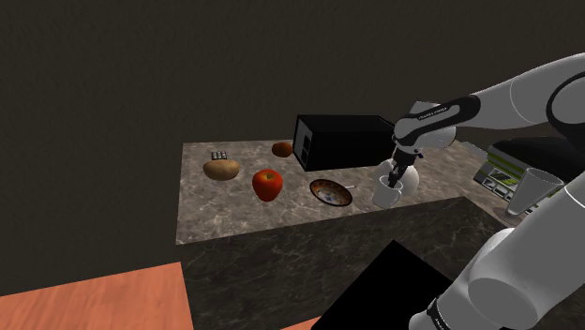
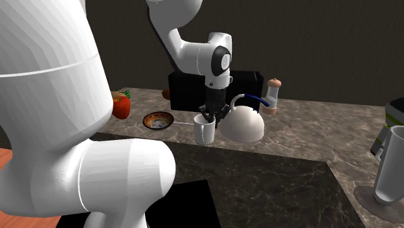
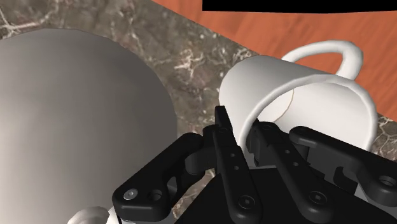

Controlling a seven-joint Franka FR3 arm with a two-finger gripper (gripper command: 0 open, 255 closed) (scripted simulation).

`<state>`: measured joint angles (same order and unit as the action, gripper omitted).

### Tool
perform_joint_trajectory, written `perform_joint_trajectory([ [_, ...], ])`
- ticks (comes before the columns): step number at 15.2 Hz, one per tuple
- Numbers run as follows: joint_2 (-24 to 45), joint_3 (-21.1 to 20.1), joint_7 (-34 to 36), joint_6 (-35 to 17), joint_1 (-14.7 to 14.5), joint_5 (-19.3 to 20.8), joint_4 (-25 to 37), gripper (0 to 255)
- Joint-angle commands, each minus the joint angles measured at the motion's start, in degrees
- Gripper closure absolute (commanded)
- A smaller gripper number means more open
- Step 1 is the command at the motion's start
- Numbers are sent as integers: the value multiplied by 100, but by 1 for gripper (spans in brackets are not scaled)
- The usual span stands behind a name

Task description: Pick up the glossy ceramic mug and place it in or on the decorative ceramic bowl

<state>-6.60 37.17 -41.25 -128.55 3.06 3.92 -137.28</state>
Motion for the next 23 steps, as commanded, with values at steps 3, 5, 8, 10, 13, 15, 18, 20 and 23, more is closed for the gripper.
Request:
perform_joint_trajectory([
  [3,0,0,0,0,0,0,1,255],
  [5,-1,0,0,-1,0,0,-1,255],
  [8,-175,-38,90,249,16,109,102,255],
  [10,-283,-65,142,415,26,170,177,255],
  [13,-431,-109,209,664,39,246,298,255],
  [15,-520,-139,247,829,47,288,385,255],
  [18,-642,-183,296,1075,56,338,524,255],
  [20,-714,-212,325,1238,60,365,623,255],
  [23,-810,-255,360,1481,64,396,779,255],
])
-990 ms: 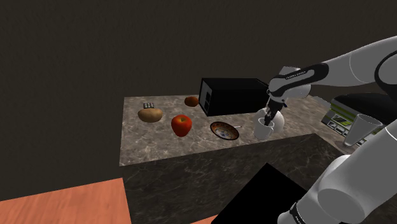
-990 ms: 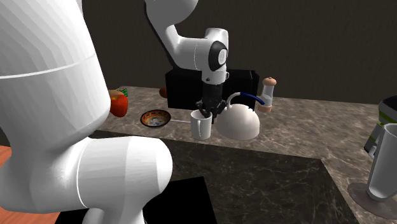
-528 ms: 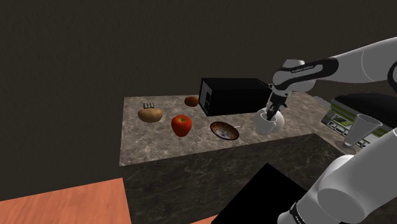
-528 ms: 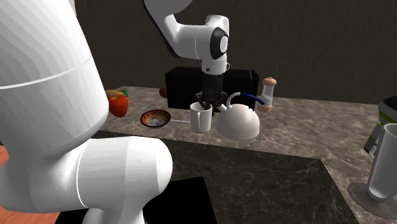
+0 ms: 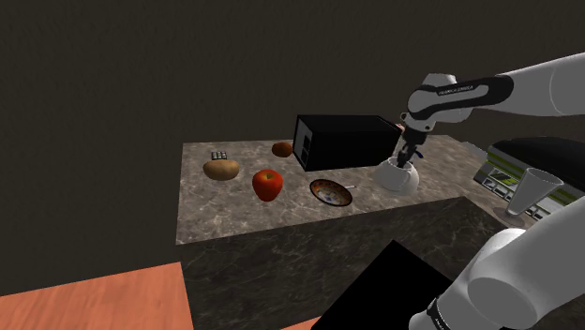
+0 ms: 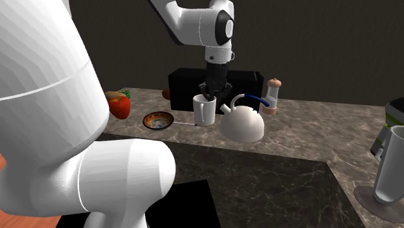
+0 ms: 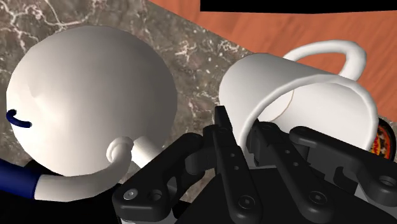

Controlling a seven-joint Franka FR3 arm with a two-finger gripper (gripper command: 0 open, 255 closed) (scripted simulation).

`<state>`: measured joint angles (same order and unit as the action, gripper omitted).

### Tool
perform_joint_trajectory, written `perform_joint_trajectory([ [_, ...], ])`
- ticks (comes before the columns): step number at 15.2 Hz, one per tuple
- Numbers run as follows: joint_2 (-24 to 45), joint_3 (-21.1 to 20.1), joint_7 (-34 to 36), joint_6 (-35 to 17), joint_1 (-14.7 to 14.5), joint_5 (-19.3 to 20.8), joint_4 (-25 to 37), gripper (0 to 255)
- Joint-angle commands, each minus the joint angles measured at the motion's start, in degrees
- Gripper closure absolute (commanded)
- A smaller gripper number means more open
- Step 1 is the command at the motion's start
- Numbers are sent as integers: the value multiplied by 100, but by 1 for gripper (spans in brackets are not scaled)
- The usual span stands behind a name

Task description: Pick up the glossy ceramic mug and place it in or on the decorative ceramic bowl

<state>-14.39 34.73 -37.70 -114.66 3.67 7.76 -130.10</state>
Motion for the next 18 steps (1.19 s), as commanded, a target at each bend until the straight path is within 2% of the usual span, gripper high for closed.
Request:
perform_joint_trajectory([
  [1,-60,-25,15,172,4,19,116,255],
  [5,-159,-78,50,491,4,43,345,255],
  [12,-180,-741,1008,568,-400,-180,349,255],
  [18,49,-1238,1742,628,-776,-450,603,255],
])
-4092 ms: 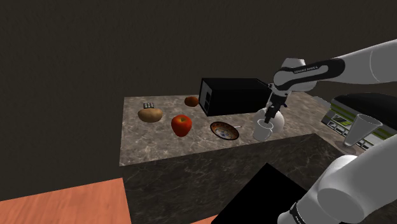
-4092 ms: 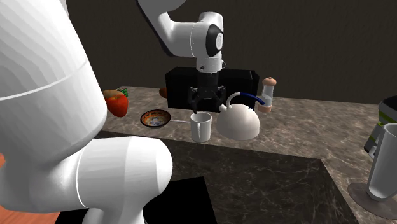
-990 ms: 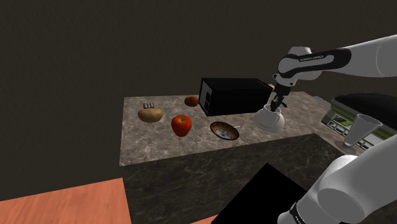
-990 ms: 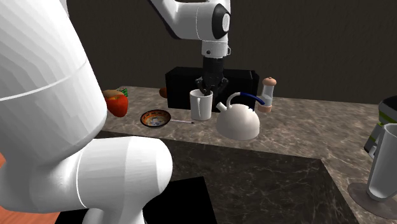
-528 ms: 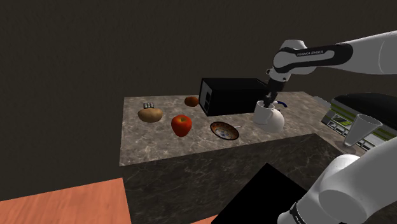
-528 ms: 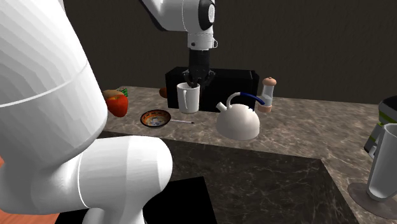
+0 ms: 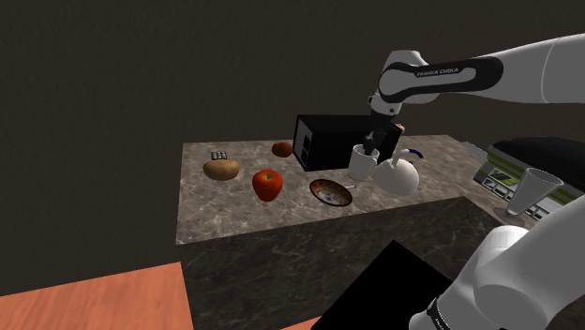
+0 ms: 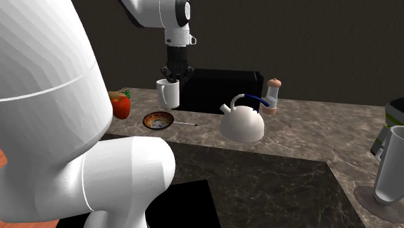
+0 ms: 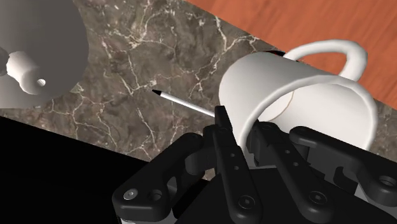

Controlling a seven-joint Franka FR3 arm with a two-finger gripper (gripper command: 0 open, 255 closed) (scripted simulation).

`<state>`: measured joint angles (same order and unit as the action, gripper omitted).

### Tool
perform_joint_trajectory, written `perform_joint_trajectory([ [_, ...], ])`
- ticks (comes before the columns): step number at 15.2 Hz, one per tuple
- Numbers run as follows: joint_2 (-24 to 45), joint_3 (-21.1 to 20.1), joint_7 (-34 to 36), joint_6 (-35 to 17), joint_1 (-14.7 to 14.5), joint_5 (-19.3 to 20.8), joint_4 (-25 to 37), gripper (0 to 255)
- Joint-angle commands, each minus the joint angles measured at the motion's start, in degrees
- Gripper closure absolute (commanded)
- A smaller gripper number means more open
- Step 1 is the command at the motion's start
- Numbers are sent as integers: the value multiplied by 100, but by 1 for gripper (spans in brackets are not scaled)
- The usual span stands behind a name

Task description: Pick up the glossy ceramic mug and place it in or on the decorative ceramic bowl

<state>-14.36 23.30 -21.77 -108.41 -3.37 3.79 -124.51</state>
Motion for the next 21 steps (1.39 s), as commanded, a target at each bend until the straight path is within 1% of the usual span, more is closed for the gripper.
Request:
perform_joint_trajectory([
  [1,104,-171,265,14,-135,-99,108,255],
  [5,346,-422,653,61,-353,-260,385,255],
  [21,742,-349,514,-1180,-348,-381,-481,255],
])
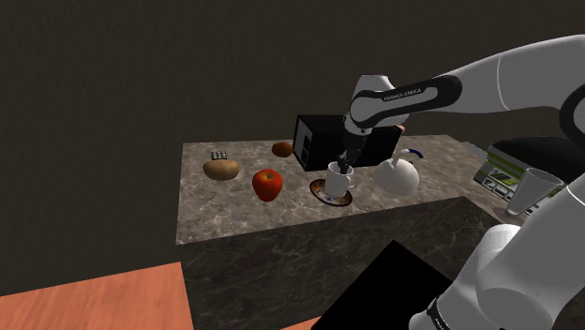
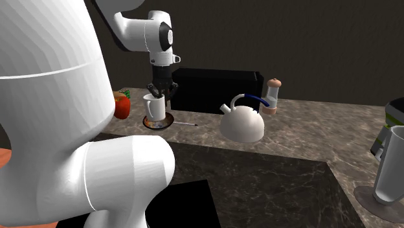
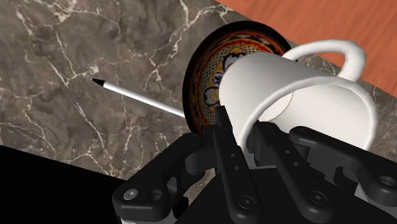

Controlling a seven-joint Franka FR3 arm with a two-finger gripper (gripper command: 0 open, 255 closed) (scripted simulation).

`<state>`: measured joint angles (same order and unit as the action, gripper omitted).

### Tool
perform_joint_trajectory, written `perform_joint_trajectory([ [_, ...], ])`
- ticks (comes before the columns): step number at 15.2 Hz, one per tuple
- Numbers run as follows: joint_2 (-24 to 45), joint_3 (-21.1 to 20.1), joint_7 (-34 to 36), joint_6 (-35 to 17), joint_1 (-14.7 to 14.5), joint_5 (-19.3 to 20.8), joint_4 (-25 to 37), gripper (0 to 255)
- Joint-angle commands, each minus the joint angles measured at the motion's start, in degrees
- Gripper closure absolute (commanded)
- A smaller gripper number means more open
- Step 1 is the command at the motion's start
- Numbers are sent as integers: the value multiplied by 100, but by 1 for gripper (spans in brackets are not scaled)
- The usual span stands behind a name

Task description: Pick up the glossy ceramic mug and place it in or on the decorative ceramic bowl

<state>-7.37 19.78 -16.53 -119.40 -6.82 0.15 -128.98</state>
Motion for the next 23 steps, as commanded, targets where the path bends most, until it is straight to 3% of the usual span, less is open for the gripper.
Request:
perform_joint_trajectory([
  [1,80,7,-22,-158,-4,-30,-78,255],
  [9,100,9,-30,-200,-4,-38,-101,255],
  [10,100,10,-30,-200,-4,-38,-101,0],
  [15,100,10,-30,-200,-4,-38,-101,0],
  [19,-155,-16,41,540,5,52,399,0],
  [23,-155,-16,41,540,5,52,399,0],
])
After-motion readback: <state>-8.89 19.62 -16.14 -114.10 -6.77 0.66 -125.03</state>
